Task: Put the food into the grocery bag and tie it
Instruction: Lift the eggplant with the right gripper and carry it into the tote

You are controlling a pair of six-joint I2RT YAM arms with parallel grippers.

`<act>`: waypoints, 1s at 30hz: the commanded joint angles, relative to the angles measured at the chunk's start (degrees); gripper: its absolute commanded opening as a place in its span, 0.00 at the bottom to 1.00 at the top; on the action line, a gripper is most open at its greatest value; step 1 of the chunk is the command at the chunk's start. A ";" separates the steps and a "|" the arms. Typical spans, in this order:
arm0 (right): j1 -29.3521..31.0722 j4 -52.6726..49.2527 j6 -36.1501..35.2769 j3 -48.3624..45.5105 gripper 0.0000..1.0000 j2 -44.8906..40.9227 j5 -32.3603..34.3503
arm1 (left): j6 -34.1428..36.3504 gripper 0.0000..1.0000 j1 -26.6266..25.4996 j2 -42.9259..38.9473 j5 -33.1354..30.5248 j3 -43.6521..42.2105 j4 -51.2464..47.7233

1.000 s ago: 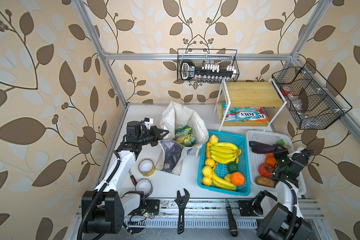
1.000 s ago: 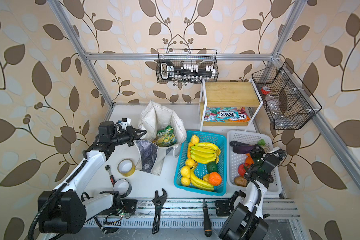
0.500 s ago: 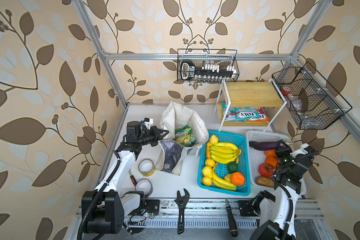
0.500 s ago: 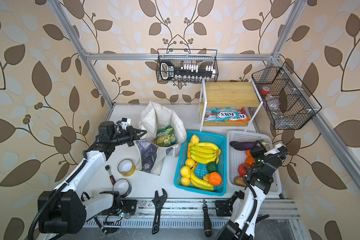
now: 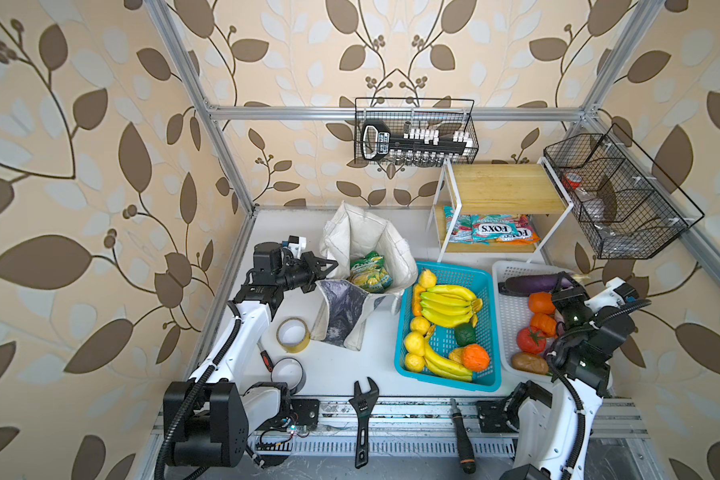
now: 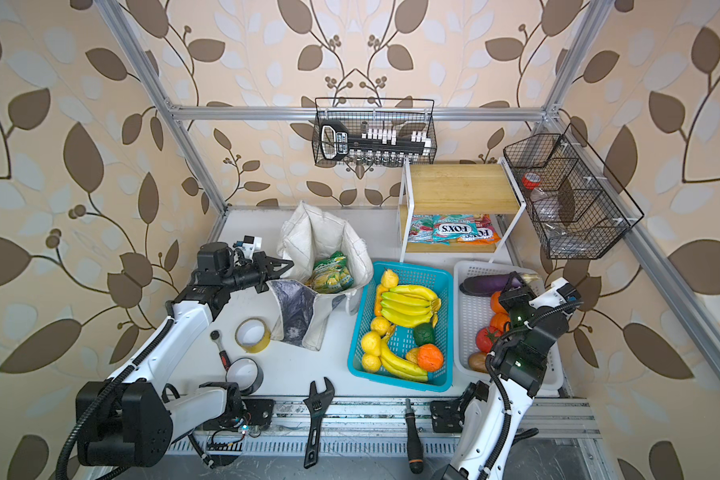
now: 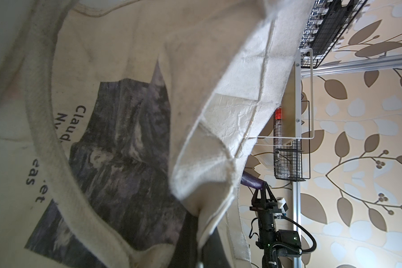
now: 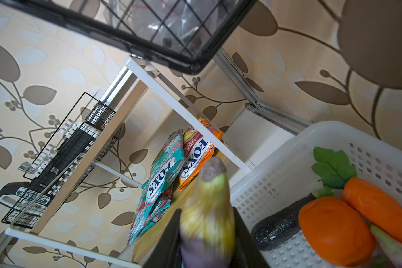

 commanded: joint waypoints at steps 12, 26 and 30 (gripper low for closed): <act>10.92 -4.37 1.91 8.24 0.30 -2.77 -4.92 | 1.48 0.00 0.59 0.27 1.31 1.17 0.78; 50.00 -5.39 -2.71 22.08 0.29 6.34 15.93 | 1.59 0.00 -0.34 1.14 1.84 1.78 -0.16; 65.06 -1.99 -6.02 24.95 0.29 12.55 25.68 | 3.30 0.00 -0.60 1.24 1.86 2.20 -0.79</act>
